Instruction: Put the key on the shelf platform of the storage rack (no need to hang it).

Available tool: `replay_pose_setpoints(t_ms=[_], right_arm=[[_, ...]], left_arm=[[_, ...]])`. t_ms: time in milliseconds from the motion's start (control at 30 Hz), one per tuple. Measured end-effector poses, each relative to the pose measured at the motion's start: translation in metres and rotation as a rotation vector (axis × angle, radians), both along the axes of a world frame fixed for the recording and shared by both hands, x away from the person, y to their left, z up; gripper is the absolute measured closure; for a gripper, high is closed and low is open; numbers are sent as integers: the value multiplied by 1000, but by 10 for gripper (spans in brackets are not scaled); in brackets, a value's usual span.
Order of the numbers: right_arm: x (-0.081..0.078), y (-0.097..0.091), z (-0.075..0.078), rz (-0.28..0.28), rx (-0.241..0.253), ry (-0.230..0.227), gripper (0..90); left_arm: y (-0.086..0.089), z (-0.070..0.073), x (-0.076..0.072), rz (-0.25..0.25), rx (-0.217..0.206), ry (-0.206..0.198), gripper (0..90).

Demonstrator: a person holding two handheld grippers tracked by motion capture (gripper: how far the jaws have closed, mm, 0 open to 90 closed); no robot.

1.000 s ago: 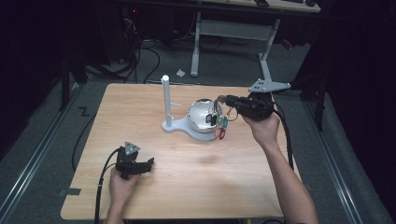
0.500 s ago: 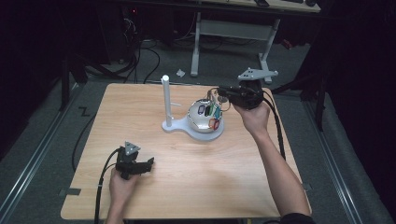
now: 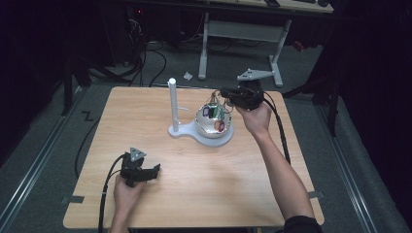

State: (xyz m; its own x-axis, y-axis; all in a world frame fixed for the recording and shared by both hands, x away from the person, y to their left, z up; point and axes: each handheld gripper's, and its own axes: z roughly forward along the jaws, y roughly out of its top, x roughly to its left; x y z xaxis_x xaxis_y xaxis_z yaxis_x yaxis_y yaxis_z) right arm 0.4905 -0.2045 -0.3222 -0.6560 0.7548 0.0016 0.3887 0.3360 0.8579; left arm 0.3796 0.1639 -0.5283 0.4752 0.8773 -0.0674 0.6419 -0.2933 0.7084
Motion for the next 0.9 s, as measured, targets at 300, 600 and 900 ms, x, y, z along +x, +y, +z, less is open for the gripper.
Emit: replay_pose_setpoints(t_ms=[300, 600, 900], right_arm=[[8, 3, -16, -18, -23, 16, 830], [14, 9, -34, -35, -46, 43, 830], [19, 7, -46, -60, -57, 70, 830]], left_arm=[[0, 0, 0, 0, 3, -2, 168], [-1, 0, 0, 1, 6, -1, 168], [-1, 0, 0, 0, 9, -1, 170]])
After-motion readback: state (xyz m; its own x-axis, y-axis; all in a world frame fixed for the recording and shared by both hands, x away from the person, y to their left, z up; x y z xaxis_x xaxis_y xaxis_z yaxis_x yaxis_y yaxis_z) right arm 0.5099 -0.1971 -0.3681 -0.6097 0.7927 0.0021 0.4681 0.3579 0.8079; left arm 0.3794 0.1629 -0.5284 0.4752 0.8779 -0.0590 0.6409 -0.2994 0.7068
